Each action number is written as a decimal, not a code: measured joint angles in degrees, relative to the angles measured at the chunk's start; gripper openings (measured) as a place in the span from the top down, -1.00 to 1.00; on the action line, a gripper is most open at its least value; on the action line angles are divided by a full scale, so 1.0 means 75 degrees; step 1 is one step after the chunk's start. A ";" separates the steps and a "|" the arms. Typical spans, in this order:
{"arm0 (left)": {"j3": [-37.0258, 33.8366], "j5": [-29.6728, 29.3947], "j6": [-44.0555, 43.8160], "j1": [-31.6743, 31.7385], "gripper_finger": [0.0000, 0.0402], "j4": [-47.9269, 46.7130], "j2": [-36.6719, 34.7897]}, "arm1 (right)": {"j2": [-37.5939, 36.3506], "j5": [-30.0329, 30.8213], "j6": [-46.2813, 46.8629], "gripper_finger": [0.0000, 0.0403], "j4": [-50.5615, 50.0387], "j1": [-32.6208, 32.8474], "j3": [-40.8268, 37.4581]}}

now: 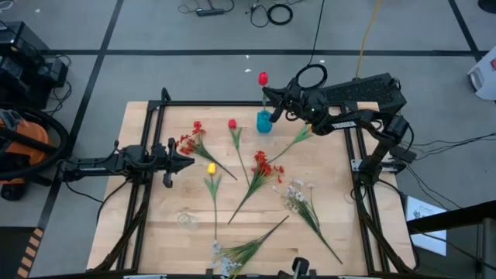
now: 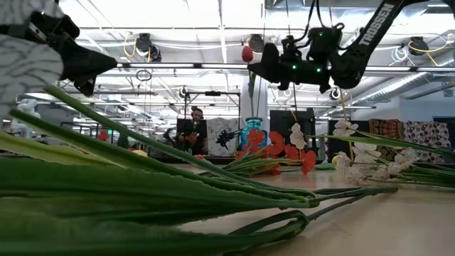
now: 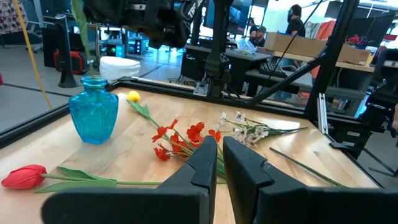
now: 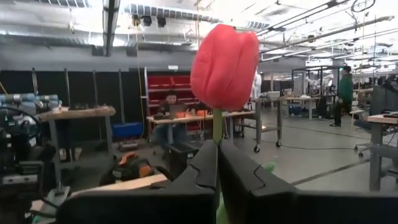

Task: Sort flowers into vase by color
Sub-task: Put the bottom red flower into the blue vase, then put the bottom yellow flower into the transparent vase

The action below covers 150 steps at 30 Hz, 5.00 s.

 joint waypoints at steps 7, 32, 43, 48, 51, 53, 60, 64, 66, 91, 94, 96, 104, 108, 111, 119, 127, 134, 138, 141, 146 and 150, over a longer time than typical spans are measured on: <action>0.0000 0.0002 0.0000 -0.0003 0.83 0.0000 -0.0001 | 0.0030 -0.0031 0.0058 0.87 -0.0343 0.0000 -0.0005; 0.0000 0.0002 0.0000 -0.0003 0.83 0.0000 0.0000 | -0.4064 0.0667 -0.0111 0.50 -0.7325 0.0181 -0.0012; 0.0000 0.0001 0.0000 -0.0003 0.83 0.0002 0.0000 | -0.4887 0.1032 0.0953 0.77 -1.0687 0.0656 -0.0012; 0.0002 0.0000 0.0000 -0.0003 0.83 0.0000 -0.0001 | -0.4887 0.1026 0.1352 0.89 -1.1732 0.0941 -0.0012; 0.0000 0.0001 0.0000 -0.0003 0.83 0.0000 -0.0002 | -0.4887 0.1029 0.1505 0.95 -1.2154 0.1104 -0.0012; 0.0000 0.0000 0.0000 -0.0003 0.83 0.0000 -0.0003 | -0.4887 0.1028 0.1511 0.98 -1.2363 0.1191 -0.0012; 0.0000 0.0001 0.0000 -0.0003 0.83 0.0001 0.0000 | -0.4884 0.1536 0.1462 0.99 -1.2494 0.1388 -0.0012; 0.0000 0.0001 0.0000 -0.0002 0.83 0.0000 0.0000 | -0.4881 0.1644 0.1421 0.99 -1.2492 0.1390 -0.0012; 0.0000 0.0000 0.0000 0.0000 0.83 0.0000 0.0000 | -0.4881 0.1641 0.1532 0.99 -1.2489 0.1390 -0.0012; 0.0000 0.0000 0.0000 0.0000 0.83 0.0000 -0.0002 | -0.4878 0.3260 0.4568 0.98 -1.5285 0.3542 -0.0012; 0.0000 0.0000 0.0000 -0.0001 0.83 0.0002 0.0000 | -0.4878 0.3421 0.4782 0.98 -1.5272 0.3912 -0.0012; 0.0000 0.0000 0.0000 0.0000 0.83 0.0000 0.0000 | -0.4878 0.3421 0.4903 0.98 -1.5272 0.4097 -0.0012; 0.0000 0.0000 0.0000 0.0000 0.83 0.0000 0.0000 | -0.4878 0.3427 0.5335 0.98 -1.5275 0.4698 -0.0012; 0.0000 0.0000 0.0000 -0.0001 0.83 0.0001 -0.0001 | -0.4878 0.3731 0.5341 0.98 -1.5272 0.4987 -0.0012; 0.0000 0.0000 0.0000 0.0000 0.83 0.0003 0.0000 | -0.4875 0.4172 0.5341 0.98 -1.5269 0.5122 -0.0012; 0.0000 0.0000 0.0000 -0.0001 0.83 0.0000 0.0000 | -0.4875 0.4205 0.5650 0.98 -1.5269 0.5184 -0.0012; 0.0000 0.0000 0.0000 -0.0003 0.83 0.0002 -0.0001 | -0.4875 0.4194 0.5983 0.98 -1.4939 0.5354 -0.0522; 0.0000 -0.0167 -0.1494 -0.0001 0.83 0.0102 -0.0001 | -0.4875 0.4158 0.6673 0.98 -1.4129 0.5457 -0.1467; 0.0000 -0.0246 -0.1989 -0.0001 0.83 0.0346 -0.0002 | -0.4874 0.4153 0.6728 0.98 -1.3609 0.5485 -0.1845; 0.0000 -0.0263 -0.1958 -0.0003 0.83 0.0412 -0.0003 | -0.4875 0.4154 0.6707 0.98 -1.3417 0.5482 -0.1971; 0.0000 -0.0908 -0.1628 -0.0031 0.84 0.0423 0.0003 | -0.4875 0.4205 0.6446 0.98 -1.3080 0.5482 -0.1993; 0.0000 -0.2218 -0.2203 -0.0178 0.93 0.0420 0.0237 | -0.4875 0.4202 0.6048 0.98 -1.2868 0.5482 -0.1993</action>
